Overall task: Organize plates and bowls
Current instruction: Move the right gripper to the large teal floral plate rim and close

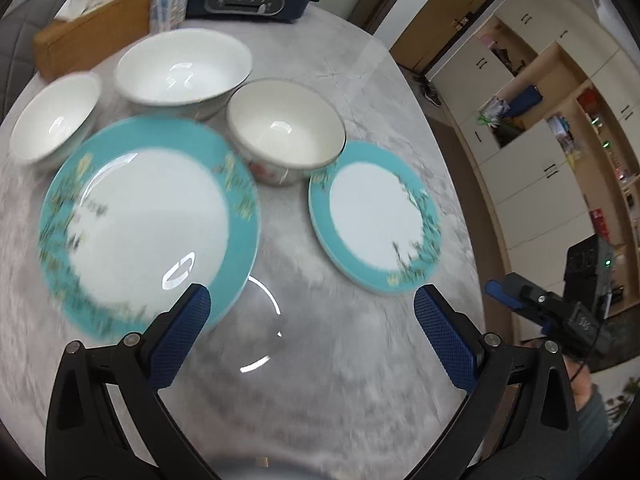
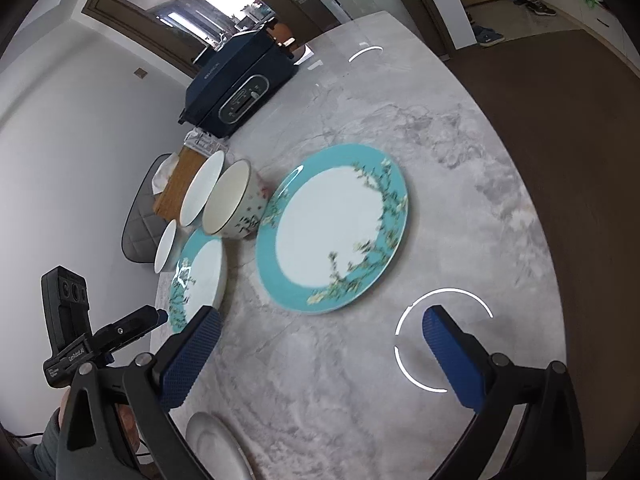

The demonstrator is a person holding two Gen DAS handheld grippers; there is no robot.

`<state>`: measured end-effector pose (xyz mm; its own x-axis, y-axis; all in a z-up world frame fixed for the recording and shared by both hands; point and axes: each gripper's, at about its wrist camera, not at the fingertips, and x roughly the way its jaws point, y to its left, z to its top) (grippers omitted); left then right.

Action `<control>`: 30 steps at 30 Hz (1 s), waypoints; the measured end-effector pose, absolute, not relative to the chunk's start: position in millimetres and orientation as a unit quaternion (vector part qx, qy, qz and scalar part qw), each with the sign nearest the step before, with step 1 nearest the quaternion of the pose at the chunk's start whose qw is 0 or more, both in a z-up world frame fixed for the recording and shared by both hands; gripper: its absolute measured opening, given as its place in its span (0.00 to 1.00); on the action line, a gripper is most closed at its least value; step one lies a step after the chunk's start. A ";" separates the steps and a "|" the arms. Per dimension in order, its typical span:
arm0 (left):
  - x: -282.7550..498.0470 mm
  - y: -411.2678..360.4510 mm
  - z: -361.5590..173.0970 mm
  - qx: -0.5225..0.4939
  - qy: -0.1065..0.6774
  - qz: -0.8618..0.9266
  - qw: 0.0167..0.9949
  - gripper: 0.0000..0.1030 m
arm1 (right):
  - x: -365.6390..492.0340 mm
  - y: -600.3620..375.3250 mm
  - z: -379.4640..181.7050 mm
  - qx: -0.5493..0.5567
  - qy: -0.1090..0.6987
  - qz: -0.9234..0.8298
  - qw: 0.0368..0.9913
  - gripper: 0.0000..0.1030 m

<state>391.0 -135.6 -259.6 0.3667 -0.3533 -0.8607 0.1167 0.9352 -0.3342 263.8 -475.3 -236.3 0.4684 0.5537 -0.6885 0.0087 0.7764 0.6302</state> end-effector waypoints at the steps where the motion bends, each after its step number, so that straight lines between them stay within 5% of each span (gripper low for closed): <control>1: 400.4 -142.7 -264.6 -0.101 0.547 -0.137 0.819 0.99 | 273.1 -483.5 -240.6 0.292 0.486 0.171 0.806 1.00; 10: 450.4 -185.3 -320.1 -0.061 0.577 -0.110 0.807 0.99 | 342.4 -510.2 -283.7 0.291 0.502 0.216 0.785 1.00; 23: 471.6 -208.2 -334.6 -0.046 0.599 -0.133 0.788 0.98 | 372.8 -490.0 -291.1 0.226 0.513 0.277 0.780 0.92; 26: 474.3 -211.6 -342.6 -0.027 0.607 -0.142 0.781 0.92 | 375.9 -484.4 -289.2 0.209 0.514 0.281 0.783 0.87; 30: 478.4 -211.8 -349.6 -0.043 0.611 -0.150 0.776 0.62 | 380.5 -482.7 -290.5 0.205 0.516 0.283 0.782 0.67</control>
